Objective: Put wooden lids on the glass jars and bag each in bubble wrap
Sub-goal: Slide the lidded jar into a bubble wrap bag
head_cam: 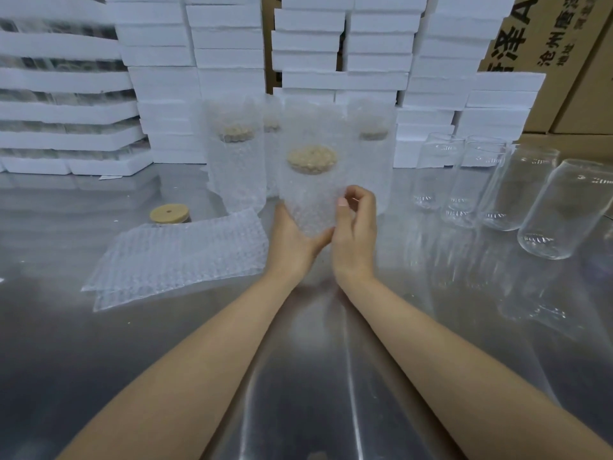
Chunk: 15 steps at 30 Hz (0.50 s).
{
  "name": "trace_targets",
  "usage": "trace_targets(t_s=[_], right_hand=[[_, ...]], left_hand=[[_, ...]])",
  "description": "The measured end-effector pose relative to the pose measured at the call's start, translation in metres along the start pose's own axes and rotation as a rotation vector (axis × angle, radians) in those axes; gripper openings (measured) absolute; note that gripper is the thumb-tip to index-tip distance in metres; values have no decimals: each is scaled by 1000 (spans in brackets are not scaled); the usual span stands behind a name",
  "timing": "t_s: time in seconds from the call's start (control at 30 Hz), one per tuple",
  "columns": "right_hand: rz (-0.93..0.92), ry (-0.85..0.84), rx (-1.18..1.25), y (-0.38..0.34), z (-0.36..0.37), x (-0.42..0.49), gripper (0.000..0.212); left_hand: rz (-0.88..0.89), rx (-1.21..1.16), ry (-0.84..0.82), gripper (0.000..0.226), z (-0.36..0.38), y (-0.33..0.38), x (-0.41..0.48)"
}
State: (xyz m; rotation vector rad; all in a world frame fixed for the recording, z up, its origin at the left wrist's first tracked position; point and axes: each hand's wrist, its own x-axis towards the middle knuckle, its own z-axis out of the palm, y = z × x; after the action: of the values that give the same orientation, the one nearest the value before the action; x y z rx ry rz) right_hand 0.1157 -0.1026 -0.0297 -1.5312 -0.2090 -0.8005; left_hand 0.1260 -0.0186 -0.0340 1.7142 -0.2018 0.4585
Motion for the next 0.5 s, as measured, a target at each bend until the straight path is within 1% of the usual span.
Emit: trace_targets(t_s=[0.07, 0.1, 0.13, 0.2, 0.27, 0.3, 0.37, 0.4, 0.5], right_hand=[[7, -11, -9, 5, 11, 10, 37], [15, 3, -14, 8, 17, 15, 42], [24, 25, -22, 11, 21, 20, 46], [35, 66, -25, 17, 29, 30, 50], [52, 88, -4, 23, 33, 40, 51], [55, 99, 5, 27, 35, 45, 52], [49, 121, -4, 34, 38, 54, 54], [53, 133, -13, 39, 39, 59, 55], [69, 183, -25, 52, 43, 75, 58]], left_hand=[[-46, -43, 30, 74, 8, 3, 12], [-73, -62, 46, 78, 12, 1, 19], [-85, -42, 57, 76, 16, -2, 26], [-67, 143, 55, 63, 21, -14, 42], [-62, 218, 52, 54, 26, -24, 57], [-62, 209, 44, 49, 28, -27, 64], [-32, 125, 63, 32, 35, -29, 74], [-10, 86, 65, 27, 38, -32, 79], [48, 137, 49, 36, 44, -40, 95]])
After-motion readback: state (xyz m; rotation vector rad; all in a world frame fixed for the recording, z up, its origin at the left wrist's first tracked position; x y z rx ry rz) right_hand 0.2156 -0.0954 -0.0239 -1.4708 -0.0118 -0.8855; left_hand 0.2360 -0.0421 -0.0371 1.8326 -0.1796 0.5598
